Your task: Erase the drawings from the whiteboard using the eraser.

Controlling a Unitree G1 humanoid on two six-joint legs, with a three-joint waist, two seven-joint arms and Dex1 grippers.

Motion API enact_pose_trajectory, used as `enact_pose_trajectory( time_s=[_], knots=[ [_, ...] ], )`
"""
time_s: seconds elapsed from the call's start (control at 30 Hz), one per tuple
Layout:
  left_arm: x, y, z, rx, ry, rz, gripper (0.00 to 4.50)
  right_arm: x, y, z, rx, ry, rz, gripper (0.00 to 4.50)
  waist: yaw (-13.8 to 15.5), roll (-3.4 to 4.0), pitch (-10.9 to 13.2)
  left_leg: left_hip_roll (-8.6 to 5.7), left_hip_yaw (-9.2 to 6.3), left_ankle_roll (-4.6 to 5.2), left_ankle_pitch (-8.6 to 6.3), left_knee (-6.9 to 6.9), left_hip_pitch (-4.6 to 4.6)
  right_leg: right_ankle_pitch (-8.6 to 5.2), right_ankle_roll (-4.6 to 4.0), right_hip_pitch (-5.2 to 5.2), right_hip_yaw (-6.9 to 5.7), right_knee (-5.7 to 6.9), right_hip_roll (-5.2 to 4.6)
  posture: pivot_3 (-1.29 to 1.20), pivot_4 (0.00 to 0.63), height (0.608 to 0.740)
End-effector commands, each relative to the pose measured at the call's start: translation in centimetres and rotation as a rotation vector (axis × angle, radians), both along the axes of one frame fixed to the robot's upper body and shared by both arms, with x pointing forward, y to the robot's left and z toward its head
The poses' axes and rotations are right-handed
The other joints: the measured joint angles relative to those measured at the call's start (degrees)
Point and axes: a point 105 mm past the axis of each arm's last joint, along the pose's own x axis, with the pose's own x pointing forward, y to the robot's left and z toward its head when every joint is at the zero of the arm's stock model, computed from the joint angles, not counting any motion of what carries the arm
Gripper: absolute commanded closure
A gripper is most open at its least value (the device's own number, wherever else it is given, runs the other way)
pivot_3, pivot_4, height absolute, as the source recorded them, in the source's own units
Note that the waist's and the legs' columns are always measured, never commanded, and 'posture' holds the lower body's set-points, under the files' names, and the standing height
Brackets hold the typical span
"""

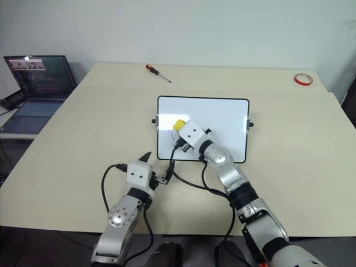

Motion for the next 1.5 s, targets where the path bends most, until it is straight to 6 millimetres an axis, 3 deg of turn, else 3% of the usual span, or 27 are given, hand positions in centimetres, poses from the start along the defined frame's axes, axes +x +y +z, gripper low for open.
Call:
enact_pose_trajectory(
  time_s=[0.03,0.17,0.33,0.43,0.6,0.7,0.8,1.13,1.4,1.5],
  knots=[
    [0.0,-0.3,1.7,0.000,-0.058,-0.011,0.00,0.4,1.0,1.5,0.017,-0.051,0.010,3.30,0.0,0.00,0.0,0.01,0.01,0.00,0.00,0.00,0.08,0.00,0.00,0.04,0.01,0.03,0.01,0.00,0.150,0.740],
    [0.1,-0.3,1.9,0.003,-0.063,-0.012,0.00,0.9,1.5,2.5,0.035,-0.077,0.002,3.30,0.0,0.01,0.0,0.01,0.03,0.00,0.00,-0.02,0.23,0.00,0.00,0.15,0.02,0.03,0.01,0.00,0.150,0.740],
    [0.2,-0.4,2.1,0.003,-0.067,-0.011,0.00,0.4,2.4,1.7,0.030,-0.060,0.031,3.30,0.0,0.01,0.0,0.02,0.04,0.00,0.00,-0.04,0.22,0.00,0.00,0.14,0.03,0.00,0.01,0.00,0.150,0.740],
    [0.3,-0.4,2.1,0.000,-0.069,-0.007,0.00,-0.4,2.5,-0.2,-0.002,-0.010,0.060,3.30,0.0,0.01,0.0,0.02,0.03,0.00,-0.01,-0.04,0.22,0.00,0.00,0.15,0.03,-0.02,0.01,0.00,0.150,0.740],
    [0.5,-0.1,2.4,-0.010,-0.074,0.011,0.00,-2.5,2.0,-5.3,-0.142,0.095,0.144,3.30,0.0,0.01,0.0,0.03,0.02,0.00,-0.01,-0.03,0.31,0.00,0.00,0.25,0.02,-0.02,0.01,0.00,0.150,0.740],
    [0.4,0.0,2.4,-0.010,-0.073,0.017,0.00,-2.7,1.6,-6.0,-0.162,0.111,0.152,3.30,0.1,0.01,0.0,0.02,0.01,0.00,0.00,0.00,0.39,0.00,0.00,0.31,0.01,0.03,0.01,0.00,0.150,0.740],
    [0.4,-0.1,2.3,-0.011,-0.069,0.016,0.00,-2.0,1.1,-5.3,-0.149,0.097,0.121,3.30,0.1,0.01,0.0,0.01,-0.02,0.00,0.00,0.00,0.45,0.01,-0.01,0.36,-0.01,0.04,0.01,0.00,0.150,0.740],
    [0.6,-0.9,2.2,-0.017,-0.064,-0.019,0.00,2.8,-1.7,0.1,-0.079,-0.074,-0.123,3.30,0.2,-0.01,0.0,-0.02,-0.03,-0.04,0.03,0.03,0.49,0.02,-0.03,0.33,0.00,0.26,0.01,0.00,0.150,0.740],
    [-0.8,-0.8,1.2,-0.025,-0.030,-0.018,0.00,3.7,-2.1,1.2,-0.073,-0.116,-0.155,3.30,0.2,-0.01,0.0,-0.01,-0.04,-0.03,0.03,0.02,0.48,0.02,-0.04,0.31,0.02,0.30,0.00,0.00,0.150,0.740],
    [-0.8,-0.9,1.3,-0.031,-0.034,-0.014,0.00,2.7,-0.8,-1.3,-0.113,-0.030,-0.071,3.30,0.2,-0.01,0.0,-0.01,-0.05,-0.03,0.04,0.03,0.51,0.03,-0.05,0.34,0.02,0.32,0.00,0.00,0.150,0.740]
  ],
)
